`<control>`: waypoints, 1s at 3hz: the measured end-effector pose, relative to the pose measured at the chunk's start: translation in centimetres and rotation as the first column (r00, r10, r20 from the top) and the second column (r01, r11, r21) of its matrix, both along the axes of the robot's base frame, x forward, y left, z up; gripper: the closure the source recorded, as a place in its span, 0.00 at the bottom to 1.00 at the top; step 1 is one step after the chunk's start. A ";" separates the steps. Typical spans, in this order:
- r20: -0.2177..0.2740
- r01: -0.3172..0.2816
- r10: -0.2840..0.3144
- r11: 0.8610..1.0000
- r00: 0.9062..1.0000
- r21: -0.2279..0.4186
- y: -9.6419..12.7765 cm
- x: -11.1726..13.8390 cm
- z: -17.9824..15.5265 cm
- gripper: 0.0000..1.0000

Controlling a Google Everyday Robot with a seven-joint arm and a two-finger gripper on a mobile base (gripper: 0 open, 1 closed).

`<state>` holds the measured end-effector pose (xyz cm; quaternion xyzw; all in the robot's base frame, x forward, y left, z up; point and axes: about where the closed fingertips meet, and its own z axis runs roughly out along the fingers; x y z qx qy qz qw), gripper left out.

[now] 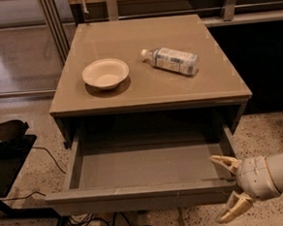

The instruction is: Open top drawer

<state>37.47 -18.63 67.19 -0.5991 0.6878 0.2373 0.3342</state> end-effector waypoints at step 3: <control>-0.044 0.060 -0.058 0.997 0.997 0.043 -2.9 -3.4 -0.5 0.84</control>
Offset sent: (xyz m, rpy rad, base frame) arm -0.0727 -0.0642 -0.0102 0.0802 0.0709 -0.1256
